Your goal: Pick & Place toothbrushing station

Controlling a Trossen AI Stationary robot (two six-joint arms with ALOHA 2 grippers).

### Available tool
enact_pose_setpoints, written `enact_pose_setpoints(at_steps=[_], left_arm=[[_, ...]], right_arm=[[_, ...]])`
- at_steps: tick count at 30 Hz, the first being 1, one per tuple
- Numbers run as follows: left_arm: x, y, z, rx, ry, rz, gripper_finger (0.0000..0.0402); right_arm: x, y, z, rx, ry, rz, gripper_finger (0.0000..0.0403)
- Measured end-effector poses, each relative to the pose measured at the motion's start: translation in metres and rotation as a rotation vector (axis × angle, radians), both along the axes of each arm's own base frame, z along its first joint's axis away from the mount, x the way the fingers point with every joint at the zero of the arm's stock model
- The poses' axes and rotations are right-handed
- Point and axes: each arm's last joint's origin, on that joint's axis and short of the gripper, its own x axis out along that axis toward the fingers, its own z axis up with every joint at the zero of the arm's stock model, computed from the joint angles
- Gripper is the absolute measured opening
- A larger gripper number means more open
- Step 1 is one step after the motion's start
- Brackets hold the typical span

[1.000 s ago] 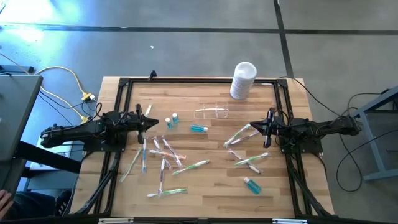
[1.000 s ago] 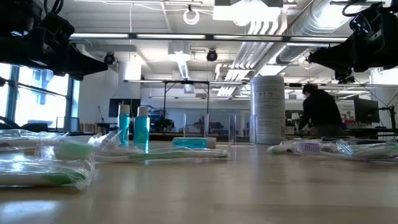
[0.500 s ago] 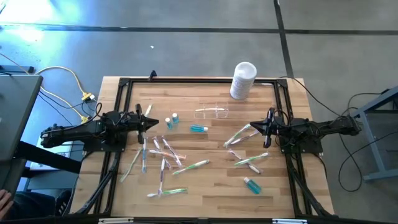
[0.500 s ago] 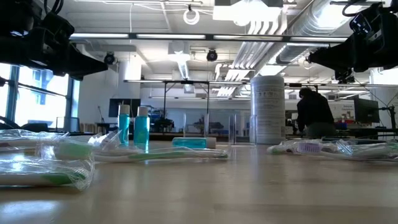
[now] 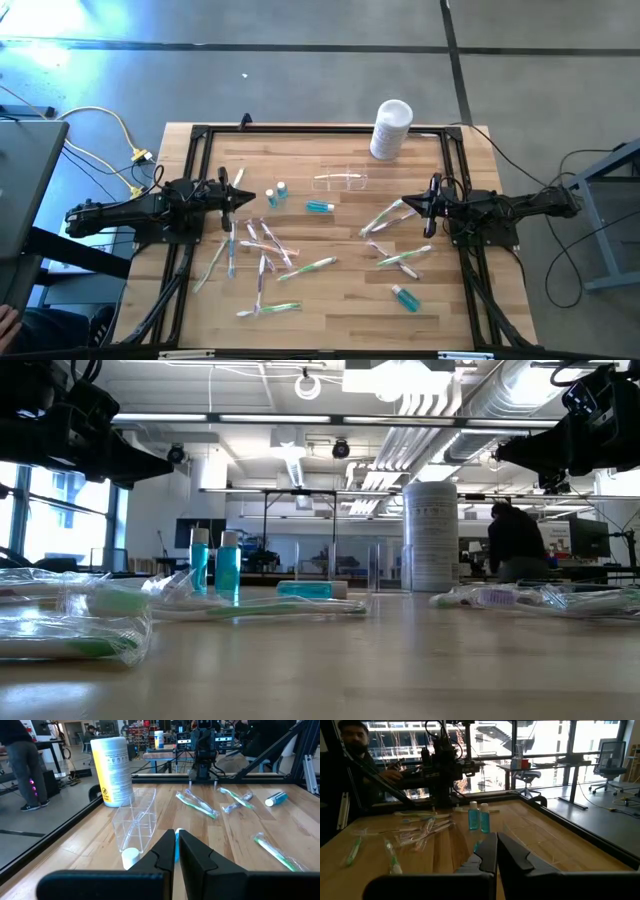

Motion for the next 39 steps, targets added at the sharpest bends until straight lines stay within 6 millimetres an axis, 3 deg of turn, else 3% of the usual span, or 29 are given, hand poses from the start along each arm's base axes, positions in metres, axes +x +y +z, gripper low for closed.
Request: enact_pose_setpoints(at_steps=[39], left_arm=[[0.0000,0.0001,0.0003,0.001,-0.003,0.003,0.0017]], right_arm=[[-0.0001,-0.0001,0.0041,-0.030,-0.037,-0.004,0.0002]])
